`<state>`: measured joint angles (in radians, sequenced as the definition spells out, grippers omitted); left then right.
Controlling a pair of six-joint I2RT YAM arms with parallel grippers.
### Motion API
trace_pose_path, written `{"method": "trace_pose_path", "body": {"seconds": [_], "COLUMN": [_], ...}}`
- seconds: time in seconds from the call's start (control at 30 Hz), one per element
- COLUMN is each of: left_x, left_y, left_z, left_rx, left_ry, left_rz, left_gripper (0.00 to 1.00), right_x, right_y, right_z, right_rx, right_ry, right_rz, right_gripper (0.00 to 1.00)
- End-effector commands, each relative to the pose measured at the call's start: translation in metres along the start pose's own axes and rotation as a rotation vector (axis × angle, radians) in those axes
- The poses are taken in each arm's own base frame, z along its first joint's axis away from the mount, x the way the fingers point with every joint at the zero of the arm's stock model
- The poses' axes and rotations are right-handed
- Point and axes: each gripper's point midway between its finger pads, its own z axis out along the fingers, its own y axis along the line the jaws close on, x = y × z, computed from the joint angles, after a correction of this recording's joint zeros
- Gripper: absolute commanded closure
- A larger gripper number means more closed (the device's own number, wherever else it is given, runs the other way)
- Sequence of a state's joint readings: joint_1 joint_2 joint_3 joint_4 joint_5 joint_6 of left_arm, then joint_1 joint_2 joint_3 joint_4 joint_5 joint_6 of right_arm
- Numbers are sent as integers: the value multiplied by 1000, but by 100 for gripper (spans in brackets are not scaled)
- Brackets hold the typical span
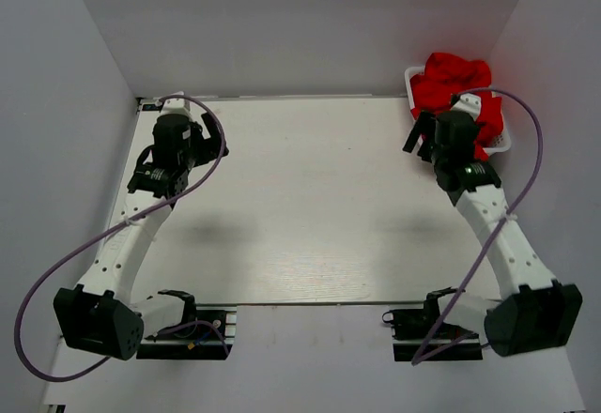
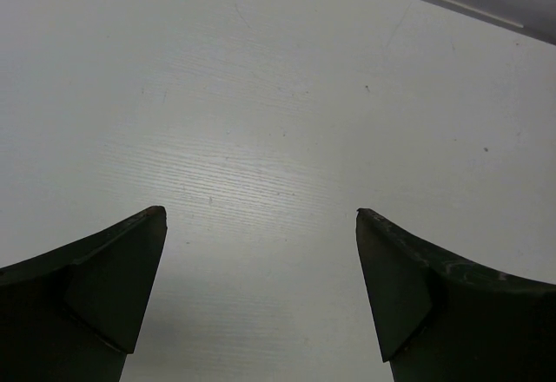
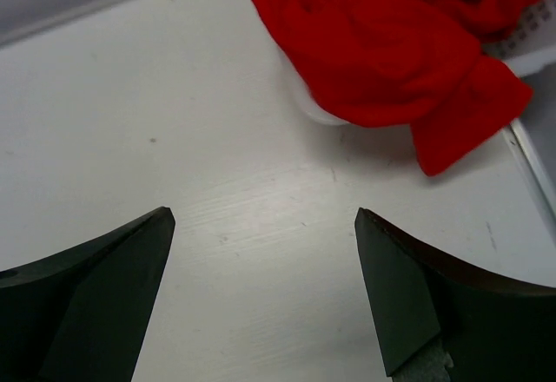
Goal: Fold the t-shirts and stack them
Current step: Grab crumpled tshirt from bin with the right arm
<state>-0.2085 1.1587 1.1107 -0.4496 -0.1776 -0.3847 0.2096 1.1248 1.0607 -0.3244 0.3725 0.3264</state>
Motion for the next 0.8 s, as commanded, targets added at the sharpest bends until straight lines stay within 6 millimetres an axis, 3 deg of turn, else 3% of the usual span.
{"method": "trace_pose_path", "body": {"seconds": [0.0, 0.03, 0.07, 0.13, 0.17, 0.23, 0.27, 0.33, 0.4, 0.47, 0.5, 0.7, 0.77], "left_x": [-7, -2, -4, 4, 4, 12, 10, 14, 19, 24, 26, 42, 39], "left_y": [2, 4, 3, 5, 5, 5, 2, 2, 3, 4, 3, 7, 6], "left_z": [2, 4, 5, 11, 12, 18, 19, 25, 31, 36, 40, 52, 54], "left_rx": [-24, -31, -30, -42, -42, -40, -25, -30, -40, -47, -41, -63, -62], "left_ry": [15, 33, 32, 62, 63, 91, 86, 101, 127, 145, 157, 217, 219], "left_rz": [28, 31, 31, 37, 37, 51, 48, 51, 65, 68, 69, 89, 98], "left_gripper": [0, 0, 0, 0, 0, 0, 0, 0, 0, 0, 0, 0, 0], "right_x": [-16, -19, 10, -13, -9, -19, -17, -26, -18, -24, -14, -2, 4], "right_y": [-25, -26, -32, -35, -34, -43, -46, -44, -44, -42, -46, -56, -57], "right_z": [14, 18, 40, 38, 59, 65, 78, 88, 102, 108, 117, 138, 144], "right_rx": [190, 198, 251, 292, 322, 366, 379, 340, 289, 251, 255, 187, 163], "right_ry": [46, 62, 189, 230, 271, 280, 299, 303, 355, 360, 396, 456, 476], "right_rz": [-60, -91, -140, -152, -175, -193, -207, -244, -300, -326, -346, -424, -428], "right_gripper": [10, 10, 10, 10, 10, 10, 10, 10, 10, 10, 10, 10, 10]}}
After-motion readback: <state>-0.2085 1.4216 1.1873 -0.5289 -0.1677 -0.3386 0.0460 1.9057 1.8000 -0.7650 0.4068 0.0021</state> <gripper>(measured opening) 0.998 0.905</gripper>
